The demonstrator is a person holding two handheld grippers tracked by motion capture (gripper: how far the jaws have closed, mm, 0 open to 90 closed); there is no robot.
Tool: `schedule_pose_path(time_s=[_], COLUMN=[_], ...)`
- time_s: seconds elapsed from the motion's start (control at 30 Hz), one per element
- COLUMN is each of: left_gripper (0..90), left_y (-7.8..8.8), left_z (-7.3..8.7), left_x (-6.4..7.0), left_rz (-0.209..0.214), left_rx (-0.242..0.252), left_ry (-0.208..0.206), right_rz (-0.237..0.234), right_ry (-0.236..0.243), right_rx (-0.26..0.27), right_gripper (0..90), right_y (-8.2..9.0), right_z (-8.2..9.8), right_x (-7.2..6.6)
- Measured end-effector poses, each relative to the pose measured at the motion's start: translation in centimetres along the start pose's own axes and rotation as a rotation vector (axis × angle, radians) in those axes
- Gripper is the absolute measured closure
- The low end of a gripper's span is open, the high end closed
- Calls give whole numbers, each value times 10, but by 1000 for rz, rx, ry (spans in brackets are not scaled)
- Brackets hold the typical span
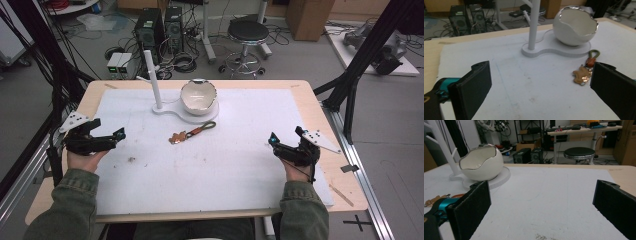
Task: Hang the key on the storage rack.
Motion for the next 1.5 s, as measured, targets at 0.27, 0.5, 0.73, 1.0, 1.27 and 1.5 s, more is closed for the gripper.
schedule_pose_path(time_s=[0.27, 0.5, 0.73, 1.0, 1.27, 1.5], left_gripper=[41, 41, 41, 41, 40, 41], left_y=[-9, -16, -24, -36, -56, -75], left_z=[-12, -21, -21, -29, -38, -44], left_x=[7, 11, 12, 21, 35, 52], left_rz=[-9, 8, 18, 55, 86, 125], left_rx=[-24, -25, -41, -77, -120, -164], left_ry=[-51, -52, -41, -58, -87, -116], right_rz=[2, 7, 7, 9, 8, 3], right_ry=[2, -4, -16, -13, -13, -14], right_rx=[-4, 0, -1, 1, 0, 2], right_gripper=[6, 6, 6, 6, 6, 6], right_y=[0, 1, 2, 1, 1, 1], right_z=[1, 1, 1, 1, 1, 2], right_x=[1, 2, 2, 2, 3, 3])
Point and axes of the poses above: each handheld gripper's, and its own axes: y roughly backward along the jaws, z roughly out of its underside, x roughly to its right, the point moved 4 cm from there along -y, roughly forward along the jaws, and after that the axes turned 12 degrees about -x, right-handed, at the moved point
